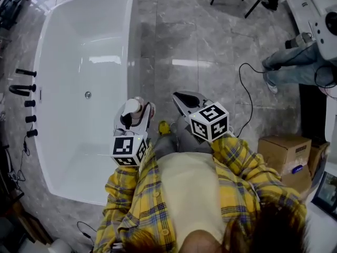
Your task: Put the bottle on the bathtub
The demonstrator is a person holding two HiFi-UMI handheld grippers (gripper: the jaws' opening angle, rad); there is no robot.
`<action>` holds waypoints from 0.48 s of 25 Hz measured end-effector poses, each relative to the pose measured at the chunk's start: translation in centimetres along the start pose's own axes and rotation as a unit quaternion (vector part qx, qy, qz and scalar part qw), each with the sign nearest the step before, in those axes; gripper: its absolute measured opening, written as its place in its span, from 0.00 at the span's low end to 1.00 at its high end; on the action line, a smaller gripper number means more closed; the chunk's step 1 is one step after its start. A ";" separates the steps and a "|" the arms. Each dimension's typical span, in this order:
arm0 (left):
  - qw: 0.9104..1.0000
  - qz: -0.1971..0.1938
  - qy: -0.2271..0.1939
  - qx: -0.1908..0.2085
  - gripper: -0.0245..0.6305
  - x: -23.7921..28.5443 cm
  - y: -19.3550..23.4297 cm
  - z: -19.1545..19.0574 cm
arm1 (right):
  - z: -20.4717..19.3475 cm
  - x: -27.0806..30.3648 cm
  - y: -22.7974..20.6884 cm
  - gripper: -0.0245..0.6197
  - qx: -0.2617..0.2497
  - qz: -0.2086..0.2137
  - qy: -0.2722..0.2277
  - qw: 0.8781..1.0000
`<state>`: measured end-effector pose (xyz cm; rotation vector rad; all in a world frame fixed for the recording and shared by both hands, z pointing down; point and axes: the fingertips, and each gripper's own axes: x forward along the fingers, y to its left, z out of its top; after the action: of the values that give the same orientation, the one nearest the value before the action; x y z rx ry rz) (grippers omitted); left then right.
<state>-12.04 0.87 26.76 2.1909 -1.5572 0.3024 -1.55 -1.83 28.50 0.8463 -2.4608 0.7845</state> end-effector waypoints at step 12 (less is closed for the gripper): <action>0.999 0.030 0.025 -0.017 0.37 10.7 4.3 -1.4 | 1.7 7.5 -8.1 0.06 -0.016 0.018 0.051 0.998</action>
<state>-12.26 -8.70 33.36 2.0990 -1.5913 0.3431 -2.03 -11.35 34.27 0.7336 -2.3984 0.7794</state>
